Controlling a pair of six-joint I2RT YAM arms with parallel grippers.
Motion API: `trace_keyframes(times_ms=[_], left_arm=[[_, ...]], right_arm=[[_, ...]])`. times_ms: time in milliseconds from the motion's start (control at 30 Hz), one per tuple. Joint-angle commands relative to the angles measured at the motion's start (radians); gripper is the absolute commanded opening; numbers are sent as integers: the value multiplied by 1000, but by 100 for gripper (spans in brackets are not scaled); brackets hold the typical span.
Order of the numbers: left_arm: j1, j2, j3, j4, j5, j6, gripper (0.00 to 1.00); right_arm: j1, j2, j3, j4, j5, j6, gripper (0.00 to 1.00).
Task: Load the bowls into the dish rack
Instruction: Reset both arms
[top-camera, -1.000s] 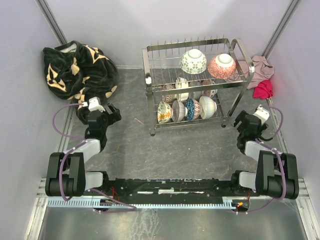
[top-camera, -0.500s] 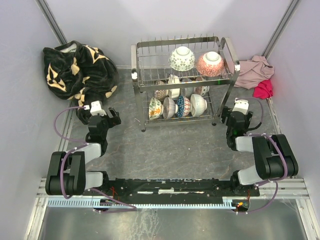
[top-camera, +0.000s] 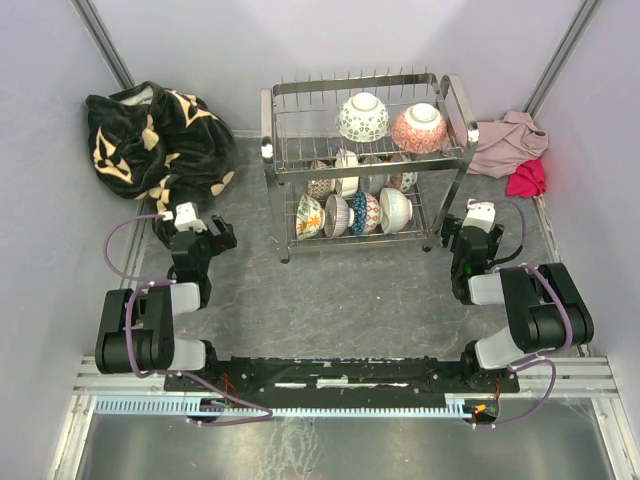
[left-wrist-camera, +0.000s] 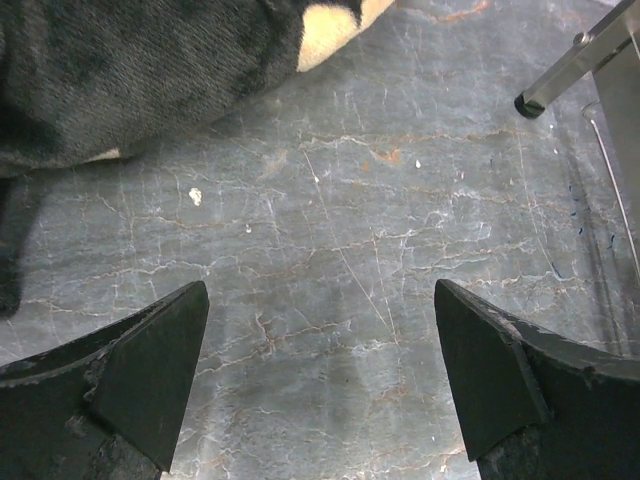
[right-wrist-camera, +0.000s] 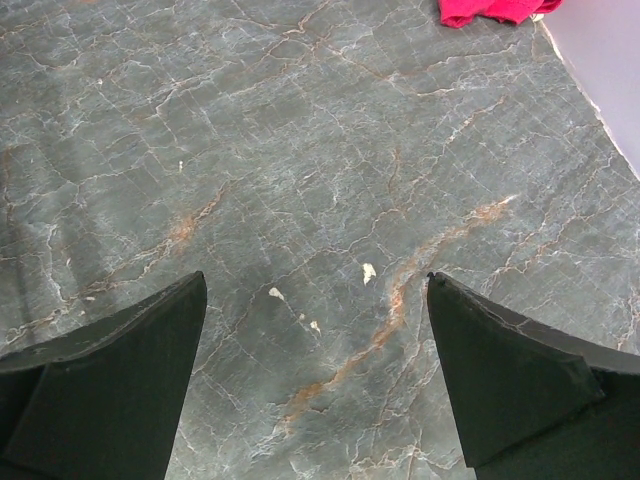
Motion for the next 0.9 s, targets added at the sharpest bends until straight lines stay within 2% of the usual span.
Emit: trace_keyframes(times_ms=[0,67,267,367,567,633,733,867], left_arm=[[16,-48,-42,111,9,19,99],[17,-81,-91,179,-3,41,99],[16,-109,-123,216,15,54,99],[16,-137,-188,315,-13,47,99],[17,-106,-156,298,-23,71,99],[16,-75,-154,341,-45,86,99],[17,75,-185,571,-33,96,99],[17,156,-171,615,87,142,99]], right_arm=[[20,4,26,52,-18,-19,99],[20,4,27,52,-16,-17,99],[20,4,26,53,-15,-18,99],[20,4,27,51,-15,-18,99],[20,4,29,49,-18,-18,99],[20,4,30,49,-20,-18,99],[19,4,30,49,-19,-19,99],[20,4,31,46,-22,-20,99]])
